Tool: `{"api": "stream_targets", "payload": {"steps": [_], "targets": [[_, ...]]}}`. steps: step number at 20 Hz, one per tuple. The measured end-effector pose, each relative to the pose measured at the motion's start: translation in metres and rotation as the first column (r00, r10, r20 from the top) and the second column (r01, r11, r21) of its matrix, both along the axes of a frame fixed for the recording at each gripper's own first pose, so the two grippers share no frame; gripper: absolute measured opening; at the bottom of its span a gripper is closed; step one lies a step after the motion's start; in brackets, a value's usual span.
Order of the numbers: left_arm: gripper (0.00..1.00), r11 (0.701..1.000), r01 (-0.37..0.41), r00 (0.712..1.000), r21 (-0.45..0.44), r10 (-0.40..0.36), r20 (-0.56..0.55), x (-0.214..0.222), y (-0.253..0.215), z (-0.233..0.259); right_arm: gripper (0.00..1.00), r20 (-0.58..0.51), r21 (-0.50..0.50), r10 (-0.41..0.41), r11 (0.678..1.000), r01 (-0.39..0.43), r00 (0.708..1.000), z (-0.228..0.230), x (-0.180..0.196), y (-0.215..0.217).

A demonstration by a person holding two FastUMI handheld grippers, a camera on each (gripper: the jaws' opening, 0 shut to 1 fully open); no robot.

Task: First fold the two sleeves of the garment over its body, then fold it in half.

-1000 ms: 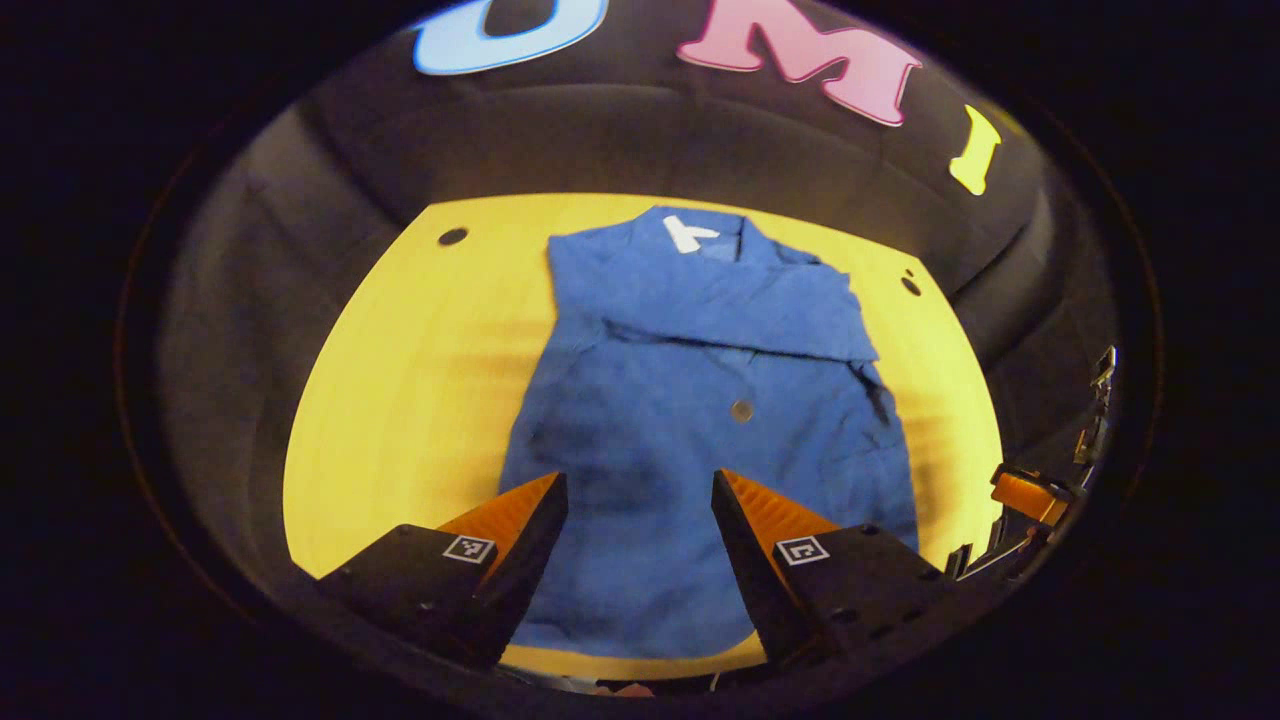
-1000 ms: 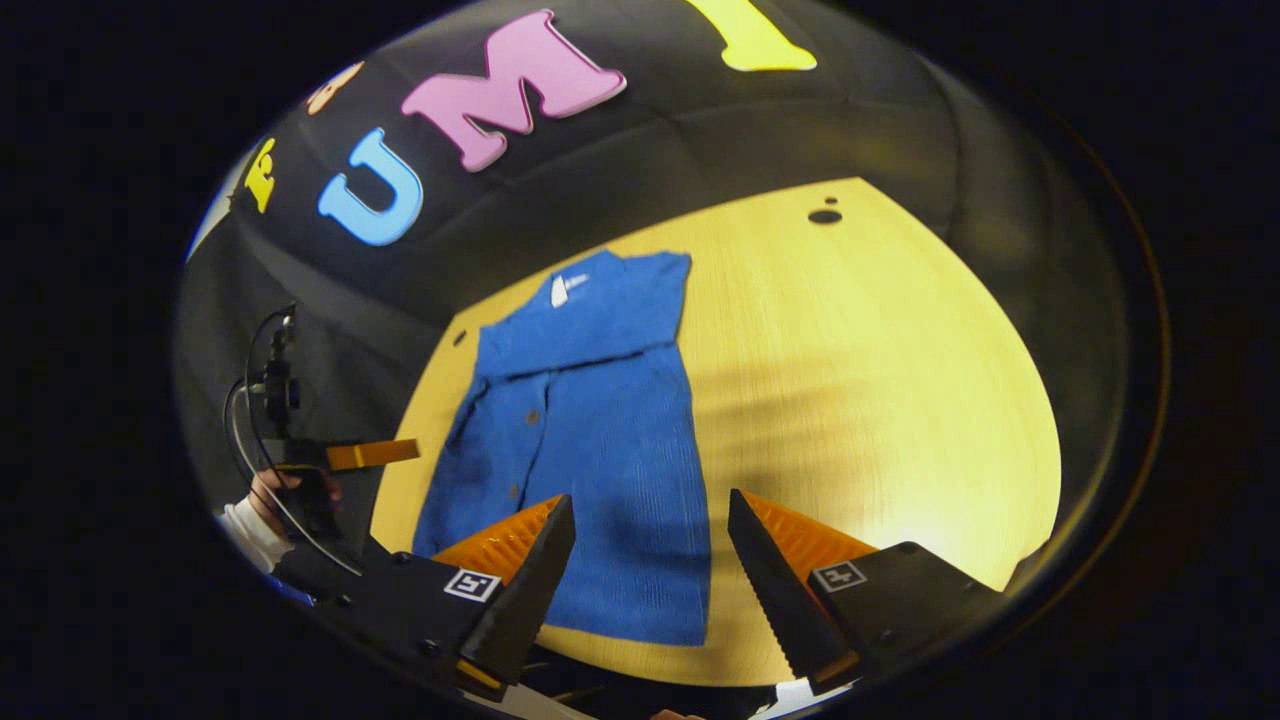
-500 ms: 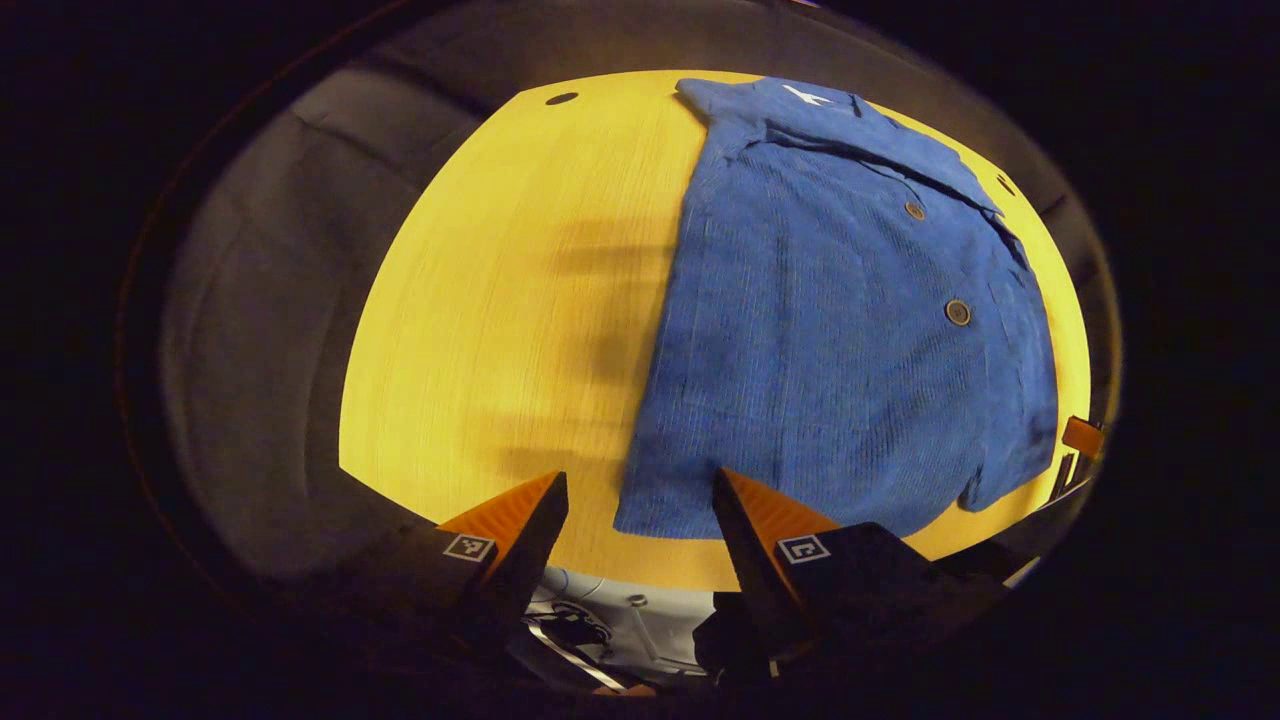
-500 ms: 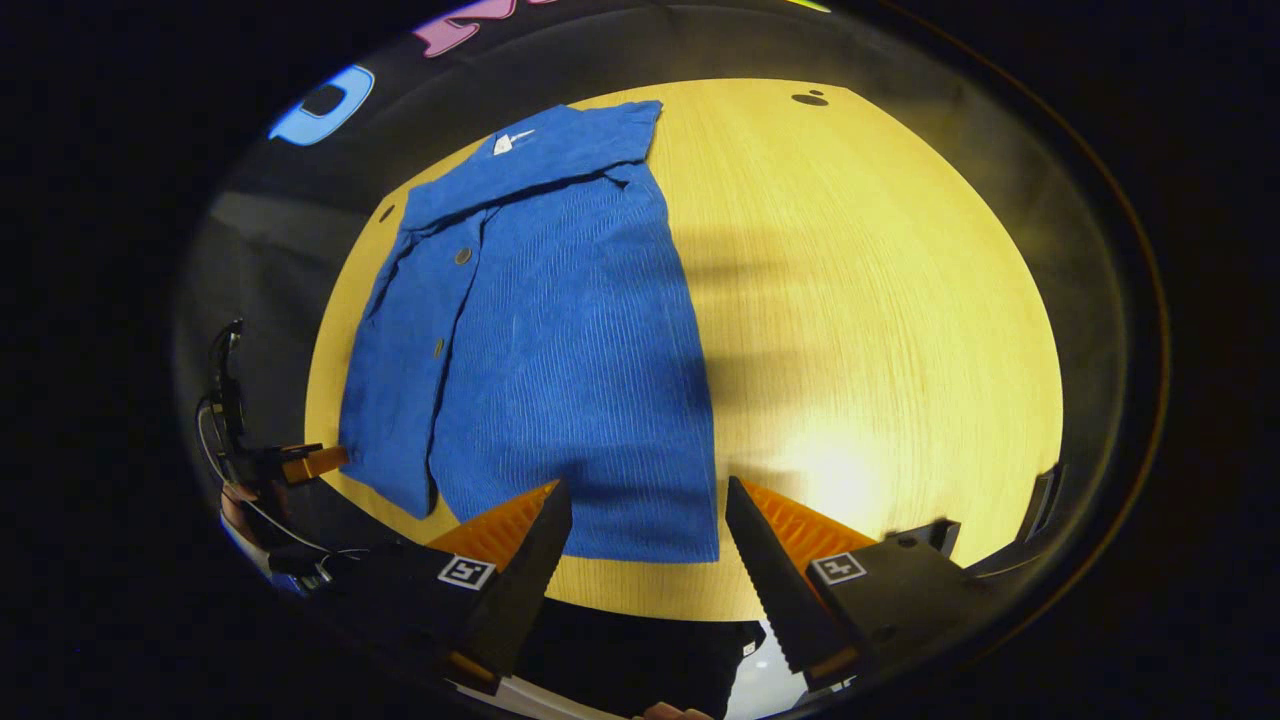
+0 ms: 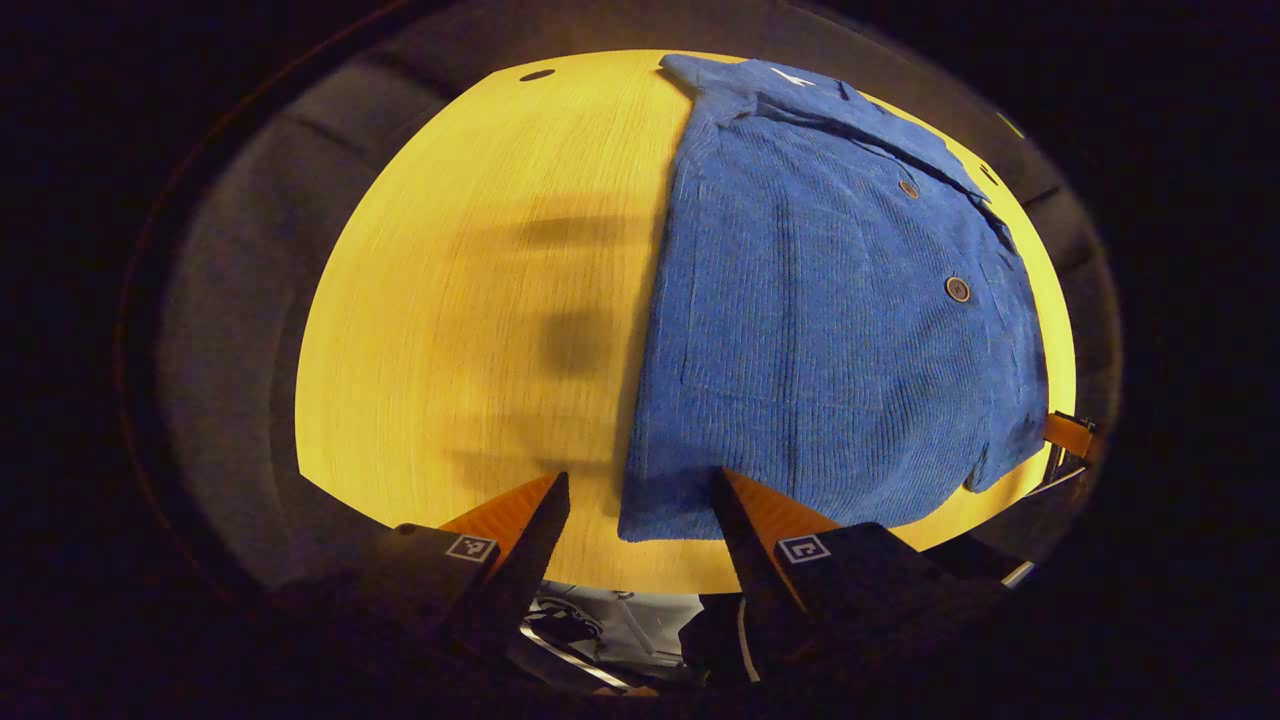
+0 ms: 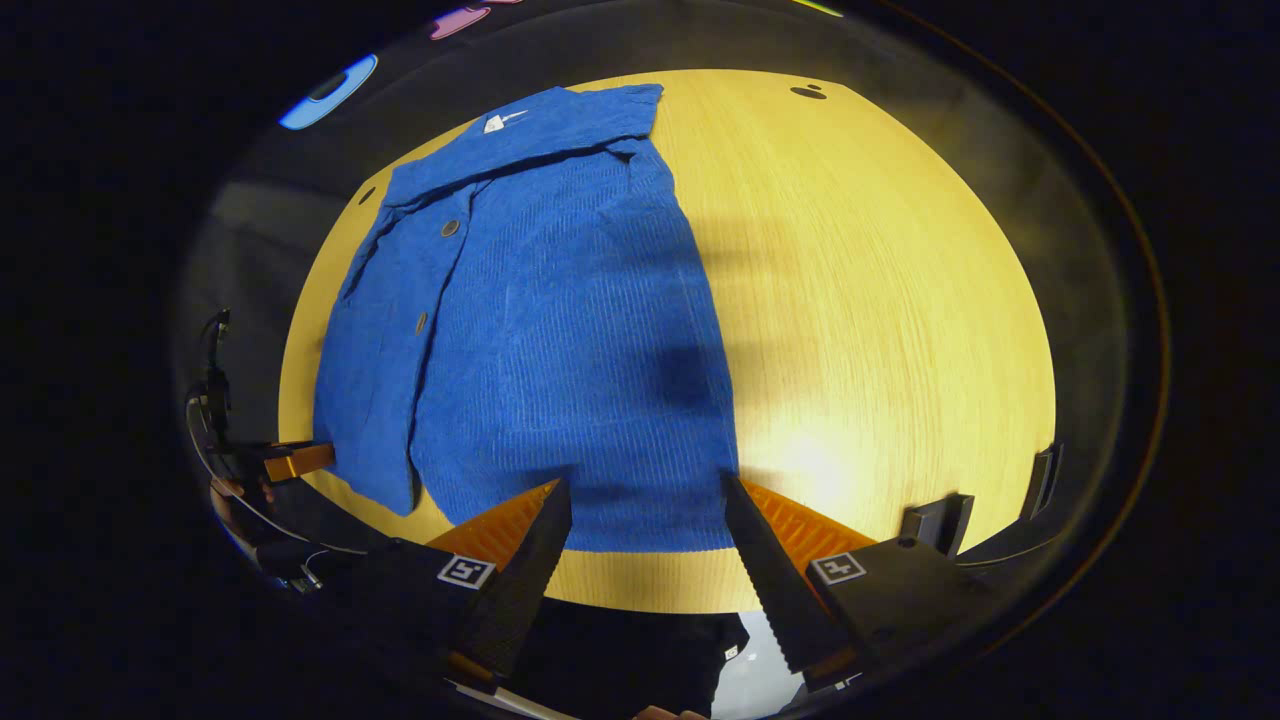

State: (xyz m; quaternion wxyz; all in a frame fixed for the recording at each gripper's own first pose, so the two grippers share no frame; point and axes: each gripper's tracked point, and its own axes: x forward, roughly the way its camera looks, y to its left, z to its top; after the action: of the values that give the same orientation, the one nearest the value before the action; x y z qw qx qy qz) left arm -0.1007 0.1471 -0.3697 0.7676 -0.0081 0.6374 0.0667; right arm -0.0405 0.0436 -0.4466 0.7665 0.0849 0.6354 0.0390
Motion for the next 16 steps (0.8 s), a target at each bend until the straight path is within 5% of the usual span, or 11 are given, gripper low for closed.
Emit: {"api": "stream_targets", "payload": {"steps": [4, 5, 6, 10, 12, 13, 16], "targets": [[0.85, 0.999, -0.017, 1.0, -0.041, 0.016, -0.02, 0.0, -0.003, -0.002, 0.99, -0.036, -0.071, 0.024, 0.997, -0.027, 0.999, -0.016, -0.01, -0.007], [0.87, 0.999, 0.006, 1.0, -0.036, -0.007, -0.014, 0.002, -0.002, -0.002, 0.9, -0.06, -0.098, 0.035, 0.994, -0.04, 0.998, -0.021, -0.016, -0.01], [0.84, 0.999, 0.028, 1.0, -0.032, -0.029, -0.008, 0.002, -0.003, -0.002, 0.99, -0.05, -0.123, 0.049, 0.991, -0.055, 0.998, -0.026, -0.011, -0.013], [0.84, 0.999, -0.008, 1.0, -0.038, 0.008, -0.014, 0.001, -0.006, -0.001, 0.96, -0.08, -0.138, 0.016, 0.99, -0.027, 0.997, -0.023, -0.013, -0.012], [0.78, 0.998, -0.02, 0.999, -0.052, 0.018, -0.029, 0.001, -0.013, 0.0, 0.91, -0.125, -0.135, -0.006, 0.991, -0.011, 0.992, -0.024, -0.015, -0.012], [0.59, 0.998, -0.008, 1.0, -0.068, 0.006, -0.022, 0.002, -0.018, -0.004, 0.89, -0.145, -0.126, -0.013, 0.992, -0.005, 0.989, -0.025, -0.018, -0.01], [0.04, 0.993, 0.009, 1.0, -0.116, -0.011, -0.02, 0.007, -0.024, -0.001, 0.16, -0.135, -0.05, -0.078, 0.996, 0.072, 0.988, -0.025, -0.01, 0.003]]}}
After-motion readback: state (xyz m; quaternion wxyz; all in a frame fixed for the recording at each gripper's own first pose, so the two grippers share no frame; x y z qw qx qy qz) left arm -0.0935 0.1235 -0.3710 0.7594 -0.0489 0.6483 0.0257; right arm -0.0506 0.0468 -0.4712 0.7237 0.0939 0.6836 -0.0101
